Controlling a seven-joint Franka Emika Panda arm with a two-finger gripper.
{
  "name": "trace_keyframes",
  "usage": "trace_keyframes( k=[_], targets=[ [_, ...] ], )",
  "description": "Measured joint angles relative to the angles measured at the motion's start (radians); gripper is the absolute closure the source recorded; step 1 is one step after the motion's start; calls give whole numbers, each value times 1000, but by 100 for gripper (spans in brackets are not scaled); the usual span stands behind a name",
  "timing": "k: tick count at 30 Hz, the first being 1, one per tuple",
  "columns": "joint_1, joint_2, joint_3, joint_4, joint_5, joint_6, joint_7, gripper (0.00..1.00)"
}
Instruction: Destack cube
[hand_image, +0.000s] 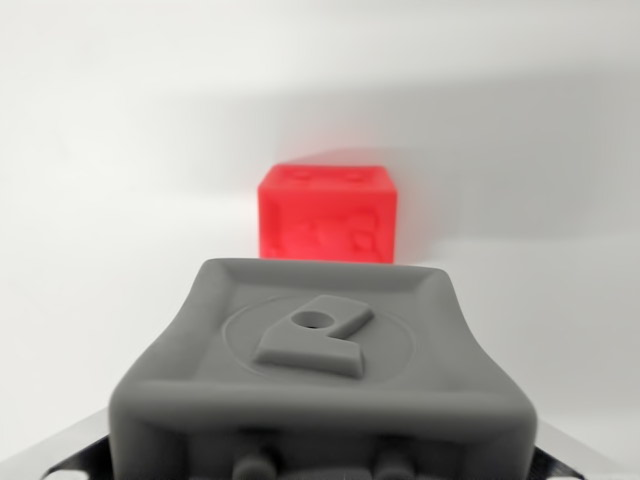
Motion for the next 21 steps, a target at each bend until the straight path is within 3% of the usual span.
trace_keyframes(
  k=[7, 21],
  targets=[
    [0, -36, -2, 4, 0, -35, 0, 100],
    [-24, -17, -20, 0, 2, -23, -1, 100]
  ],
)
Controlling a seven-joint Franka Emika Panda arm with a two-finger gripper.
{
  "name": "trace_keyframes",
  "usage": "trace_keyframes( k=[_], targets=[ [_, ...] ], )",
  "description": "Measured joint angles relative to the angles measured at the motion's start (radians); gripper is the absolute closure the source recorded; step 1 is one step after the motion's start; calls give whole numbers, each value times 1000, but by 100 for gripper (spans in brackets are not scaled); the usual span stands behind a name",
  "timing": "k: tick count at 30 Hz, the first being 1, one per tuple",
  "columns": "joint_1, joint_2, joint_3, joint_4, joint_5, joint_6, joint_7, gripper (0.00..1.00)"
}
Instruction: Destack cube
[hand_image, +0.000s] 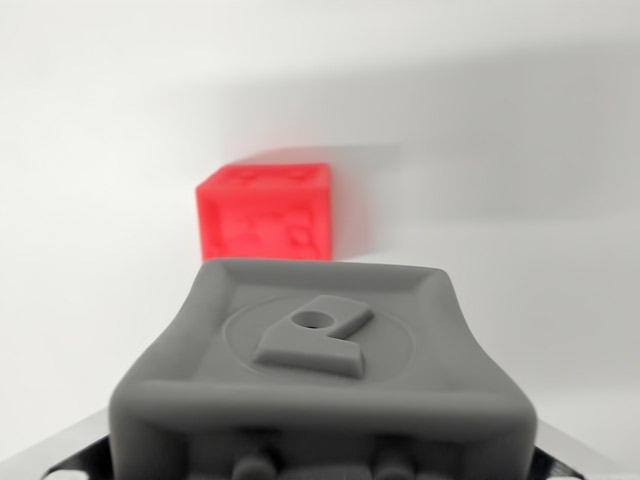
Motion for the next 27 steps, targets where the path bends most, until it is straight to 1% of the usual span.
trace_keyframes(
  k=[17, 27],
  targets=[
    [-40, 27, -13, -2, 9, 27, -6, 100],
    [-66, 42, -17, -2, 12, 43, -9, 100]
  ],
)
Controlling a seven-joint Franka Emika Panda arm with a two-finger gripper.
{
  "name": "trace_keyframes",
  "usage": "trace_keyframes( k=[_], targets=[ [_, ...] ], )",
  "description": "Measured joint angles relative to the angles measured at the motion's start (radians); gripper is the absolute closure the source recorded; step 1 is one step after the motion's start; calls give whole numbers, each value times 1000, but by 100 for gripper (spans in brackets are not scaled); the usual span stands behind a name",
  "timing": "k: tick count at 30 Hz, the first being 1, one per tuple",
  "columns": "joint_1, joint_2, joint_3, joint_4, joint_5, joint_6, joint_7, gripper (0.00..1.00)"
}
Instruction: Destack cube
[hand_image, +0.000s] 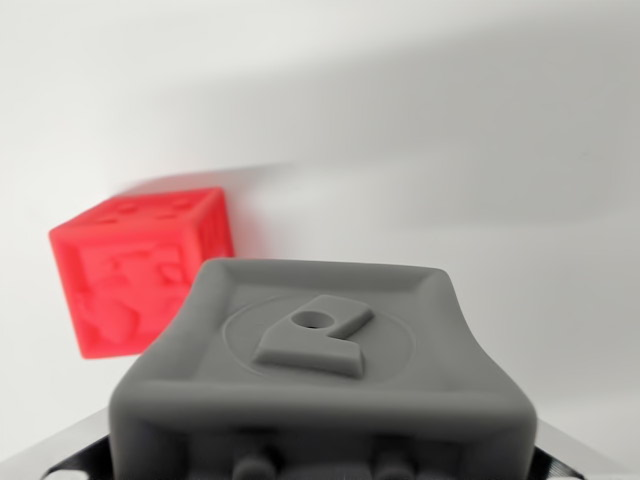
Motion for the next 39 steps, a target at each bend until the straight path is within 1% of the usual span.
trace_keyframes(
  k=[20, 39],
  targets=[
    [-59, 41, -5, 12, 9, 27, -5, 100],
    [-114, 83, -8, 36, 17, 47, -9, 100]
  ],
)
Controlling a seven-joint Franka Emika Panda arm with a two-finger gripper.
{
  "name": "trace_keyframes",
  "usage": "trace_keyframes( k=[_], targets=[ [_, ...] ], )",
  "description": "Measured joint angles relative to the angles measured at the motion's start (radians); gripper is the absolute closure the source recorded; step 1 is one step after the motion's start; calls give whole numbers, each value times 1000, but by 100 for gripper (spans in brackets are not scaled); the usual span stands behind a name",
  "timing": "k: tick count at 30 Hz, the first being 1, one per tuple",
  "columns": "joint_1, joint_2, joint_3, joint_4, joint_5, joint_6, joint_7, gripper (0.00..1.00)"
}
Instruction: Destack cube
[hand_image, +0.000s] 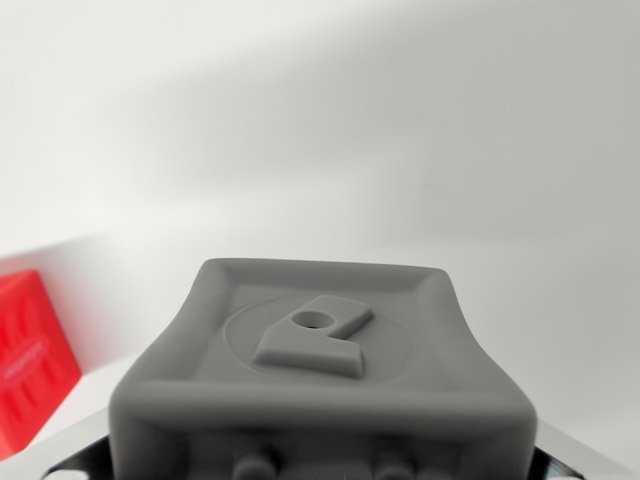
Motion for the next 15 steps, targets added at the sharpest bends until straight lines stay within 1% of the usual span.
trace_keyframes(
  k=[15],
  targets=[
    [-41, 34, -1, 22, 3, 11, -1, 100]
  ],
)
